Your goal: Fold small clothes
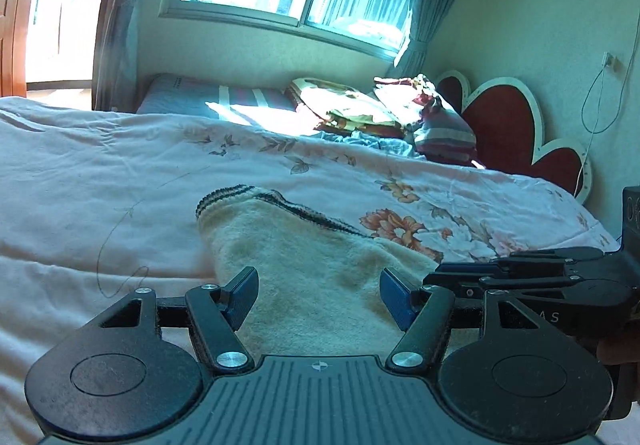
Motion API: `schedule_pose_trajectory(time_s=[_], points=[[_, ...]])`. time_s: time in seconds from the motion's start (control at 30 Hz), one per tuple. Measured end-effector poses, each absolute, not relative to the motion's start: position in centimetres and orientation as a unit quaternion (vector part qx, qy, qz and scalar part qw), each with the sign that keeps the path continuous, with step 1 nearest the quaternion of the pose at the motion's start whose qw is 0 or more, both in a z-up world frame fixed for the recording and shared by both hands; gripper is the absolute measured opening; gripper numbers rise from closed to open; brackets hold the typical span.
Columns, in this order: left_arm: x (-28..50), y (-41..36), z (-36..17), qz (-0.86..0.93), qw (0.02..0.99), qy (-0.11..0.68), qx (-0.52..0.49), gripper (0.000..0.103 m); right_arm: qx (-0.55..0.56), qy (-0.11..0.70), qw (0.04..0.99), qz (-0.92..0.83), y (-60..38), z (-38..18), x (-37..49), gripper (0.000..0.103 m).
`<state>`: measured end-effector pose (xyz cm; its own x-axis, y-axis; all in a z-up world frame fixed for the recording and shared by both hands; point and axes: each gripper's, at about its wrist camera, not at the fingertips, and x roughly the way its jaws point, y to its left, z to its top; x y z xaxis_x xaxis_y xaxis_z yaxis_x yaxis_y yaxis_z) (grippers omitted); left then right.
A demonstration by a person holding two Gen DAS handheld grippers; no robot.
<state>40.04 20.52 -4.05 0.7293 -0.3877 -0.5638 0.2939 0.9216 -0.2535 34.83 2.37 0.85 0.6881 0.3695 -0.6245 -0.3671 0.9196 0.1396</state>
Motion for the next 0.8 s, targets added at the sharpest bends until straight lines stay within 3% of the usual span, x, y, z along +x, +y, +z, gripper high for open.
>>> schedule_pose_trajectory(time_s=[0.53, 0.8], points=[[40.5, 19.2, -6.9, -0.161, 0.923, 0.351, -0.003, 0.067, -0.053, 0.388, 0.908, 0.150, 2.5, -2.1, 36.8, 0.016], [35.9, 19.6, -3.7, -0.162, 0.936, 0.314, -0.003, 0.067, -0.022, 0.357, 0.917, 0.174, 2.4, 1.4, 31.8, 0.023]])
